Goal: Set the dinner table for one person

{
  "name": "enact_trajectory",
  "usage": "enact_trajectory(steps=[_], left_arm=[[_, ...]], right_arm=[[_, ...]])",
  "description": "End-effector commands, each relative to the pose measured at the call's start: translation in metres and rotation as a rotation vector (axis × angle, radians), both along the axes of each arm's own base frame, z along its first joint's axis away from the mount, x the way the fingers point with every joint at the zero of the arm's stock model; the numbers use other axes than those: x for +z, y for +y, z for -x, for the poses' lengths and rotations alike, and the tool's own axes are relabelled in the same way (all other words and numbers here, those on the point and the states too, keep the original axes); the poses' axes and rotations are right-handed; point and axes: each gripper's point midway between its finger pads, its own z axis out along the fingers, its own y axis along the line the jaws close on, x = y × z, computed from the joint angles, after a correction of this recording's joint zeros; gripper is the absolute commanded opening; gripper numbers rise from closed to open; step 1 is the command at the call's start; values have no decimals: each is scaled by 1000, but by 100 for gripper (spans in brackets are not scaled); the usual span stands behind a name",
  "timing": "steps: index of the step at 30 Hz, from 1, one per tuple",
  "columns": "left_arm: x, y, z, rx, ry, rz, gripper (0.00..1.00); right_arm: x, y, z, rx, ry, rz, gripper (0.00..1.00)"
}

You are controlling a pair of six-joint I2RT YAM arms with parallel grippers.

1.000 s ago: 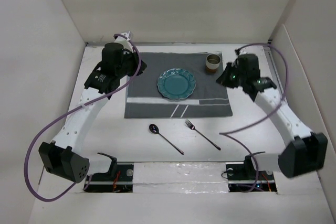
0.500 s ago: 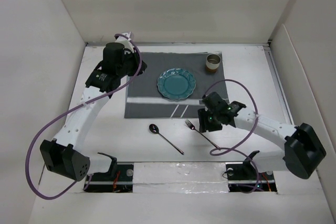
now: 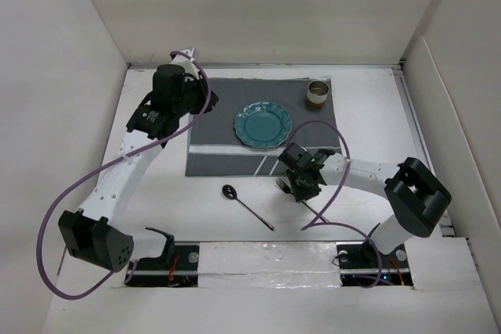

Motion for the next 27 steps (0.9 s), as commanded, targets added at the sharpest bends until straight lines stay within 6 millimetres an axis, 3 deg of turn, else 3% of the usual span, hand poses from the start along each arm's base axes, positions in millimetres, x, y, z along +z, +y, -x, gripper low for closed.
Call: enact_trajectory(steps=[1, 6, 9, 10, 12, 14, 17, 18, 19, 21, 22, 23, 24, 25, 26, 27], left_arm=[[16, 2, 4, 0, -58, 11, 13], [15, 4, 4, 11, -57, 9, 13], [14, 5, 5, 17, -56, 9, 13], [13, 6, 6, 21, -54, 10, 13], [13, 7, 7, 24, -51, 9, 13], [12, 8, 8, 28, -50, 7, 13], [24, 10, 10, 38, -70, 17, 14], [36, 11, 11, 53, -79, 35, 18], [45, 11, 11, 54, -96, 42, 18], [63, 10, 12, 66, -117, 88, 22], [72, 9, 12, 73, -128, 109, 24], [85, 9, 13, 81, -145, 134, 26], [85, 11, 14, 97, -128, 140, 28], [84, 12, 14, 120, -105, 161, 29], [83, 12, 15, 125, -92, 164, 29], [75, 16, 17, 146, -66, 155, 29]], right_arm=[[0, 8, -13, 19, -53, 29, 33], [-15, 13, -4, 51, -19, 56, 21], [-16, 17, -1, 56, -9, 55, 6], [-14, 20, 2, 65, -11, 54, 0], [-4, 22, 4, 65, -13, 49, 0], [20, 28, 3, 70, -45, 13, 0], [74, 43, -14, 62, -134, -58, 0], [114, 70, -36, 77, -218, -144, 0], [108, 70, -36, 78, -206, -129, 0], [124, 89, -61, 62, -230, -186, 0], [149, 110, -80, 60, -273, -254, 0], [136, 125, -92, 61, -237, -246, 0], [142, 139, -101, 68, -240, -267, 0], [175, 159, -125, 59, -305, -337, 0], [157, 174, -140, 58, -295, -314, 0], [159, 181, -153, 52, -304, -323, 0]])
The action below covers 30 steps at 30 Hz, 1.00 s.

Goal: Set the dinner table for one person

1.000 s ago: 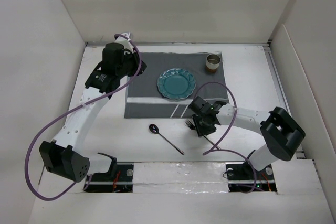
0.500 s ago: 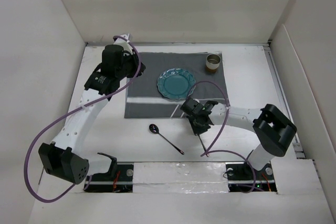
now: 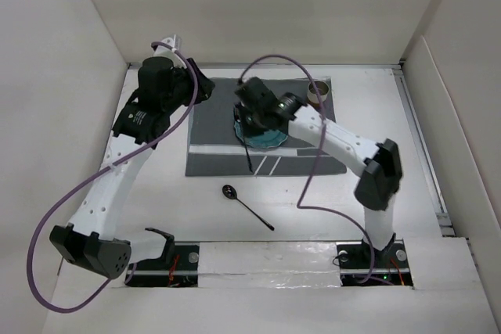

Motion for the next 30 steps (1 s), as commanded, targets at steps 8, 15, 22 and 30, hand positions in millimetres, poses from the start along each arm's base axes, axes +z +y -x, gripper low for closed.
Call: enact_trajectory(steps=[8, 15, 22, 30], left_arm=[[-14, 20, 38, 104, 68, 83, 31], [-23, 15, 46, 77, 85, 41, 31], [-29, 15, 45, 73, 95, 28, 31], [-33, 15, 45, 77, 98, 32, 31]], right_arm=[[-22, 84, -112, -67, -5, -145, 0], [-51, 98, -135, -117, 40, -223, 0], [-81, 99, -141, -158, 111, -246, 0], [-108, 104, -139, -156, 156, -240, 0]])
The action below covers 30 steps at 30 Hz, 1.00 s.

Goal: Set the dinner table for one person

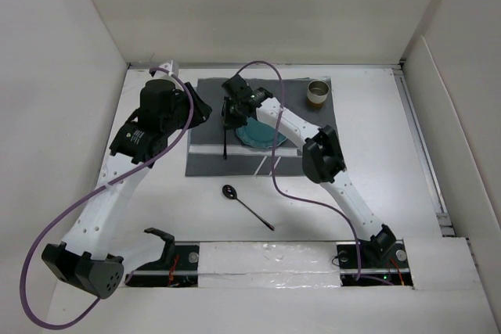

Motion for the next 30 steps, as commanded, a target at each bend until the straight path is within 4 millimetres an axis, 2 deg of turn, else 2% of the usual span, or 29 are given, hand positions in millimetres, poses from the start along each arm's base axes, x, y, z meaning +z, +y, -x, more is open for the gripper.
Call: enact_trajectory(steps=[1, 6, 8, 9, 10, 13, 14, 16, 17, 18, 19, 20, 21, 22, 23, 24, 25, 26, 27, 28, 29, 30], left_arm=[[10, 1, 0, 3, -45, 6, 31], [9, 1, -1, 4, -44, 7, 31], [8, 1, -1, 5, -44, 8, 31], [9, 0, -1, 5, -45, 9, 31], [9, 1, -1, 4, -47, 8, 31], [12, 0, -2, 3, -55, 10, 31], [13, 0, -2, 1, -57, 9, 31], [18, 0, -4, -1, -71, 11, 31], [21, 4, -7, 25, -86, -5, 31], [22, 5, -9, 27, -92, -8, 31], [26, 5, -10, 25, -102, -13, 31], [29, 5, -12, 23, -114, -25, 31], [31, 6, -14, 24, -120, -32, 31], [36, 6, -16, 20, -134, -38, 31], [39, 6, -17, 17, -143, -44, 30], [40, 5, -18, 8, -152, -58, 22], [43, 6, -19, 8, -159, -60, 14], [45, 6, -20, 5, -167, -64, 3], [45, 6, -21, 1, -170, -81, 0], [47, 7, -23, 7, -173, -88, 0], [47, 8, -23, 11, -174, -93, 0], [44, 9, -26, 18, -167, -105, 0]], right_arm=[[4, 13, -5, 7, -16, -53, 0], [-1, 13, -6, 5, -10, -47, 0], [0, 14, -5, 10, -7, -50, 3], [0, 14, -4, 13, -5, -53, 12], [3, 15, -3, 19, -5, -59, 17], [25, 18, -2, 30, -28, -95, 31], [47, 19, -1, 42, -51, -127, 34], [78, 19, -6, 49, -106, -182, 39], [76, 12, -3, 60, -98, -179, 39], [112, 11, 2, 81, -149, -222, 40], [129, 13, 3, 112, -196, -257, 40], [118, 8, 16, 172, -187, -233, 35], [150, -1, 25, 191, -238, -254, 11], [158, -6, 31, 215, -269, -253, 0], [161, -9, 46, 281, -303, -237, 0], [119, -16, 74, 333, -239, -177, 0], [150, -21, 92, 367, -321, -207, 0], [142, -30, 105, 397, -356, -158, 0], [96, -38, 146, 459, -290, -91, 0], [110, -44, 161, 475, -353, -96, 0], [101, -48, 179, 496, -346, -79, 7], [91, -52, 196, 524, -336, -62, 29]])
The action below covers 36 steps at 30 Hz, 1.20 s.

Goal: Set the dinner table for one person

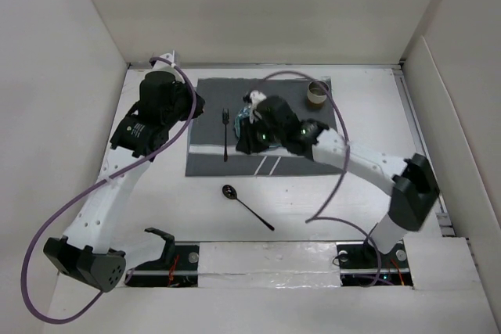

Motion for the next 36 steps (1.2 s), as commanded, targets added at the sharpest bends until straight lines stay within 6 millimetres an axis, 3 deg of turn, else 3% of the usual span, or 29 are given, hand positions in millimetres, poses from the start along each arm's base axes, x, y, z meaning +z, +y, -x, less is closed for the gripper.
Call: enact_trajectory(steps=[1, 3, 5, 9, 15, 19, 22, 23, 24, 25, 26, 27, 28, 29, 32, 33, 35, 36], left_arm=[[31, 3, -10, 11, -97, -22, 0], [29, 4, -12, 18, -87, -31, 5], [31, 4, -14, 18, -90, -31, 12], [27, 0, -15, 12, -72, -19, 21], [21, 0, -12, 19, -59, -2, 22], [19, 3, -9, 30, -59, -4, 22], [20, 6, -5, 36, -62, -5, 23], [21, 7, -5, 38, -64, -5, 23], [21, 8, -3, 41, -66, -6, 23], [19, 8, -3, 41, -62, -7, 23], [18, 8, -3, 41, -60, -8, 23], [19, 8, -2, 41, -65, -6, 23], [16, 8, -2, 41, -59, -9, 23], [15, 9, -2, 42, -55, -11, 25], [13, 11, -2, 50, -56, -25, 28], [13, 12, -2, 50, -58, -28, 28], [14, 12, -4, 52, -62, -30, 31], [13, 12, -4, 53, -63, -32, 33]], right_arm=[[-70, -1, 87, 202, -27, 151, 41], [-84, -10, 106, 209, -19, 197, 59], [-110, -20, 124, 216, 12, 254, 62], [-131, -24, 130, 227, 9, 309, 62], [-150, -15, 120, 240, -41, 397, 62], [-175, -8, 127, 284, -33, 459, 57], [-180, -2, 132, 301, -41, 473, 53], [-184, -4, 129, 286, -47, 487, 51], [-189, -4, 129, 271, -53, 509, 33], [-189, -4, 129, 271, -53, 509, 33], [-195, -8, 125, 244, -58, 534, 25], [-197, -10, 123, 232, -61, 547, 8], [-199, -13, 122, 224, -60, 562, 2], [-198, -13, 121, 211, -62, 563, 0], [-166, -11, 113, 182, -42, 462, 0], [-135, -10, 106, 158, -66, 386, 0], [-103, -19, 91, 103, -71, 321, 0], [-85, -31, 68, 35, -78, 293, 0]])
